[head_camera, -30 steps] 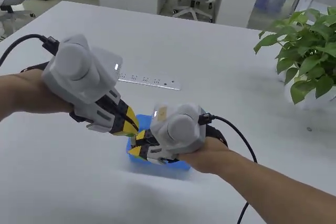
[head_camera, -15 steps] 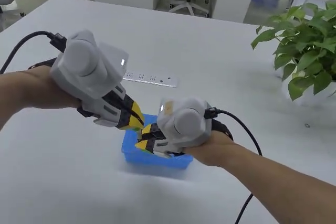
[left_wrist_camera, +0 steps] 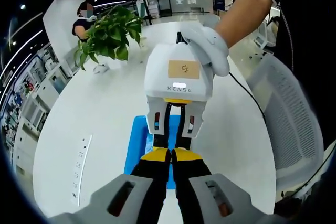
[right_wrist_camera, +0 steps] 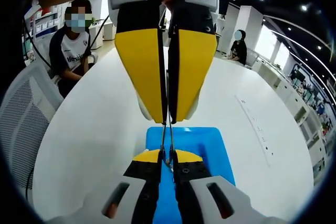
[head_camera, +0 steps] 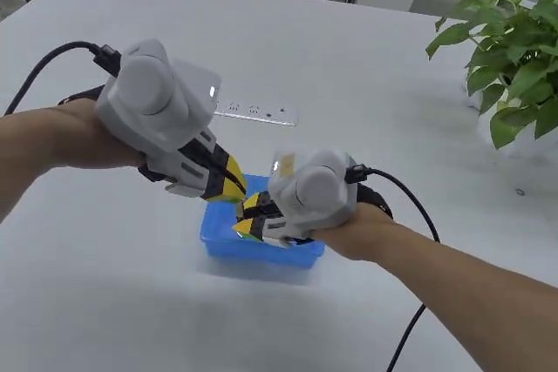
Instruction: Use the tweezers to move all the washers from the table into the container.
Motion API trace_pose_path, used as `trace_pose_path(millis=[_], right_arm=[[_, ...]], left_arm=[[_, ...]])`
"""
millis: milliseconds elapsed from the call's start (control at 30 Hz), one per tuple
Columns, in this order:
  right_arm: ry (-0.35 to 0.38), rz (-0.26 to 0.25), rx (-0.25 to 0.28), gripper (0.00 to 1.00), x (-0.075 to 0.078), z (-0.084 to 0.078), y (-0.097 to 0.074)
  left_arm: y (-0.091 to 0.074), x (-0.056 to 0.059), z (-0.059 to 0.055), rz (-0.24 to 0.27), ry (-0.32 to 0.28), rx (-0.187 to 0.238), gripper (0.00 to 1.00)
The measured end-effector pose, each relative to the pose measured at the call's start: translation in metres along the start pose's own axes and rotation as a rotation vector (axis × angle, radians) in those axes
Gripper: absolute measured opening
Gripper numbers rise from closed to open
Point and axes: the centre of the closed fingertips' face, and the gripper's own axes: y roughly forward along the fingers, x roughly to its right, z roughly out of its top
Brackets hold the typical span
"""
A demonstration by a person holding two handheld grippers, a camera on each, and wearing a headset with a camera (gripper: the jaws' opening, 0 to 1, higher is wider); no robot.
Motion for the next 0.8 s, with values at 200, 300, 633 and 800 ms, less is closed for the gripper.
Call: trace_pose_path(millis=[200, 300, 633, 800], right_arm=[[0.014, 0.007, -0.005, 0.1, 0.004, -0.012, 0.005], [0.021, 0.012, -0.01, 0.1, 0.006, -0.017, 0.008], [0.038, 0.024, -0.018, 0.1, 0.01, -0.029, 0.016], [0.039, 0.029, -0.02, 0.1, 0.01, -0.032, 0.018]], left_arm=[[0.011, -0.005, -0.005, -0.009, -0.007, -0.002, 0.06], [0.015, -0.008, -0.008, -0.012, -0.012, -0.003, 0.06], [0.029, -0.017, -0.018, -0.02, -0.024, -0.007, 0.06], [0.031, -0.018, -0.02, -0.023, -0.029, -0.009, 0.06]])
